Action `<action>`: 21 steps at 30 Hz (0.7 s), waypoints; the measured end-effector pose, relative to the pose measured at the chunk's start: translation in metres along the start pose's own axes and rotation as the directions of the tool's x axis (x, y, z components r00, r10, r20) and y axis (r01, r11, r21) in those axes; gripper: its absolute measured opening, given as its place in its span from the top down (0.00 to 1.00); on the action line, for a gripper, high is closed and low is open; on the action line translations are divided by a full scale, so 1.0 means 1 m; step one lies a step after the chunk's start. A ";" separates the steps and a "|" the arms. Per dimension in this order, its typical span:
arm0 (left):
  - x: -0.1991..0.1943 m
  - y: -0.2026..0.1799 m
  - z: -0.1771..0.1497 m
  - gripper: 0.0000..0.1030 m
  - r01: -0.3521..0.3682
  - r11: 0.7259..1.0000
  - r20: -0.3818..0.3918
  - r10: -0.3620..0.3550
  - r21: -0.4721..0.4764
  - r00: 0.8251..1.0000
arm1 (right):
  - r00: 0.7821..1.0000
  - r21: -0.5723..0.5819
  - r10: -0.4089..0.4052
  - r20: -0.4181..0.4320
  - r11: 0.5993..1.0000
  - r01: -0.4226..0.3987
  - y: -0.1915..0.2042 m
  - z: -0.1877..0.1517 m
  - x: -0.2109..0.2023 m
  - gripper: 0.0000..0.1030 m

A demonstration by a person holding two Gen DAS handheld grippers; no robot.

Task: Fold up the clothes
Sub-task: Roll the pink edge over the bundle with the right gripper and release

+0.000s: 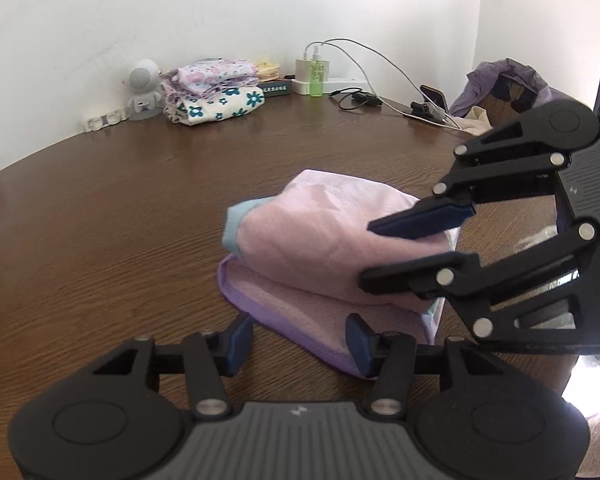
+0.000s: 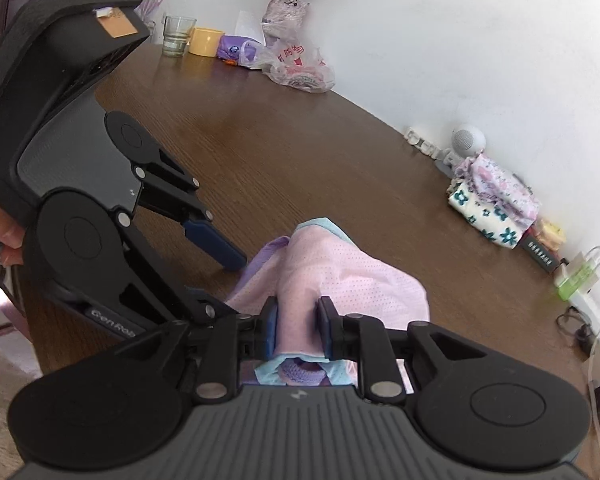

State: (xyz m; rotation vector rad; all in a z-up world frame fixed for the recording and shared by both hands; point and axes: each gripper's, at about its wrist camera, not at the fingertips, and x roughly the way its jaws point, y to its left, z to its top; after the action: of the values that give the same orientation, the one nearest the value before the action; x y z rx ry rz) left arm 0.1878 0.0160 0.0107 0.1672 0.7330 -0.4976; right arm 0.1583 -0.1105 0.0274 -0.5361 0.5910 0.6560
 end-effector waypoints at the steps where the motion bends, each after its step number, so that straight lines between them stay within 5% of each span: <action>1: -0.006 0.006 -0.002 0.51 -0.010 1.000 0.004 0.010 -0.018 1.000 | 0.999 0.033 0.041 0.003 0.999 -0.041 -0.003 -0.001 0.000 0.70; 6: -0.035 0.031 -0.002 0.51 -0.088 0.992 0.065 0.095 -0.095 0.993 | 0.975 0.254 0.210 0.078 0.941 -0.223 -0.035 -0.008 -0.010 0.68; 9: -0.040 0.032 0.006 0.51 -0.081 0.990 0.102 0.093 -0.111 0.990 | 0.962 0.393 0.226 0.152 0.879 -0.269 -0.063 -0.018 -0.022 0.67; 14: -0.020 0.011 0.026 0.52 0.000 0.998 0.124 0.008 -0.062 0.992 | 0.991 0.418 0.083 0.100 0.901 -0.118 -0.077 -0.033 -0.022 0.67; 21: 0.016 -0.011 0.022 0.53 0.053 0.998 0.041 -0.053 -0.015 0.998 | 0.996 0.345 0.084 0.033 0.934 -0.090 -0.043 -0.047 -0.009 0.64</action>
State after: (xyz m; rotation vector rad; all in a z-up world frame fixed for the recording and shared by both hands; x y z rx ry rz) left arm 0.2061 -0.0064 0.0163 0.1228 0.7030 -0.5440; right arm 0.1667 -0.1717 0.0115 -0.1747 0.6996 0.6217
